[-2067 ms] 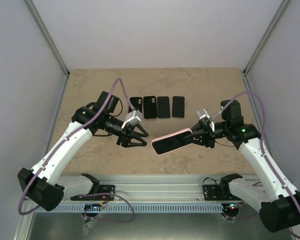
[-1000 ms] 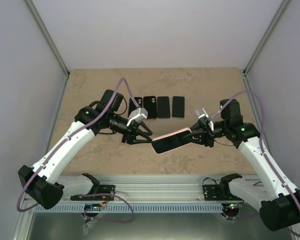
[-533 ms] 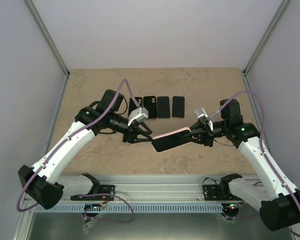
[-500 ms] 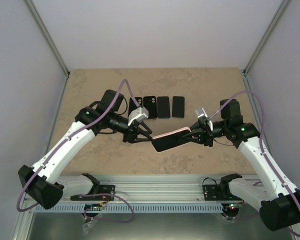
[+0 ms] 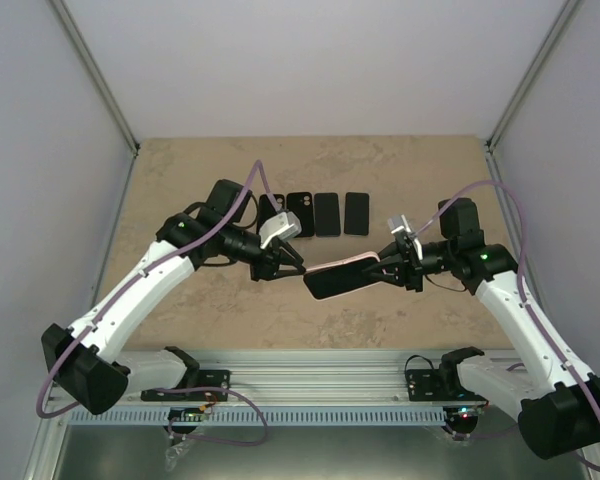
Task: Take the phone out of the phone case
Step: Remove the phone case from the phone.
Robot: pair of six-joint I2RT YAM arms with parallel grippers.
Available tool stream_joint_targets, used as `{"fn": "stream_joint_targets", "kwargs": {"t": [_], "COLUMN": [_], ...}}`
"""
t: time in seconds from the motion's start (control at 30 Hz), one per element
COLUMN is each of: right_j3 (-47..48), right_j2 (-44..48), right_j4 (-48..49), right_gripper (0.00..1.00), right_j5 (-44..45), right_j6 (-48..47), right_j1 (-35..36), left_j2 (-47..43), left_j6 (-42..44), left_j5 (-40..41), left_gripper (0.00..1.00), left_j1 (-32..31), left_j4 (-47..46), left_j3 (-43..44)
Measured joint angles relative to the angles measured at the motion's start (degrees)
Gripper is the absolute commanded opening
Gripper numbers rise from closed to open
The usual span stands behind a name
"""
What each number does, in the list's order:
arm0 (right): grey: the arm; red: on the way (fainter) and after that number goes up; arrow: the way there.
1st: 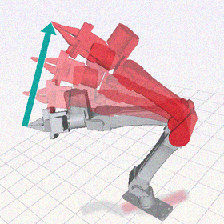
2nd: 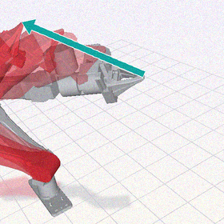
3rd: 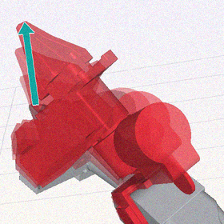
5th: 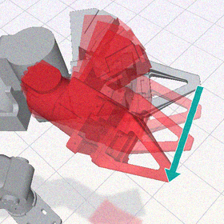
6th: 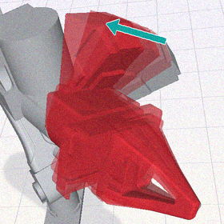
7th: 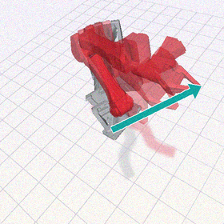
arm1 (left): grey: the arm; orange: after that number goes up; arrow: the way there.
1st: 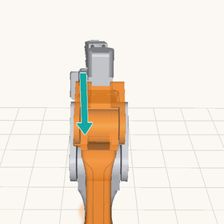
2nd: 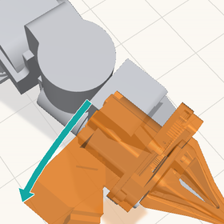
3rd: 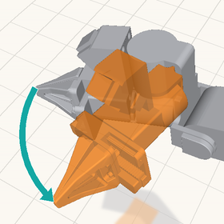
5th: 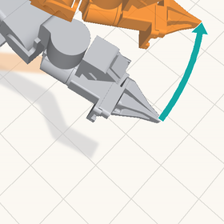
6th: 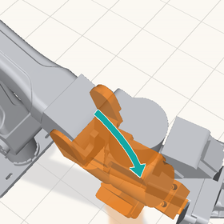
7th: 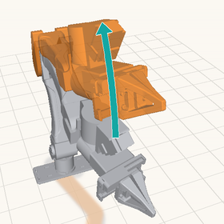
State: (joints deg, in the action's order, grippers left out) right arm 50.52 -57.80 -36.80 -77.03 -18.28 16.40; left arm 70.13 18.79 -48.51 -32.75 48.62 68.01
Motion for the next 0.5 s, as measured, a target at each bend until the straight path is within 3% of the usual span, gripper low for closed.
{"fn": "stream_joint_targets", "kwargs": {"t": [0.5], "right_j3": [0.0], "right_j2": [-0.2], "right_j4": [-1.4], "right_gripper": [0.01], "right_j5": [0.6], "right_j6": [0.2], "right_j1": [0.9], "left_j2": [1.9], "left_j6": [2.3], "left_j5": [-3.4], "left_gripper": [0.26], "left_j1": [-0.5], "left_j4": [1.6], "left_j3": [-0.4]}}
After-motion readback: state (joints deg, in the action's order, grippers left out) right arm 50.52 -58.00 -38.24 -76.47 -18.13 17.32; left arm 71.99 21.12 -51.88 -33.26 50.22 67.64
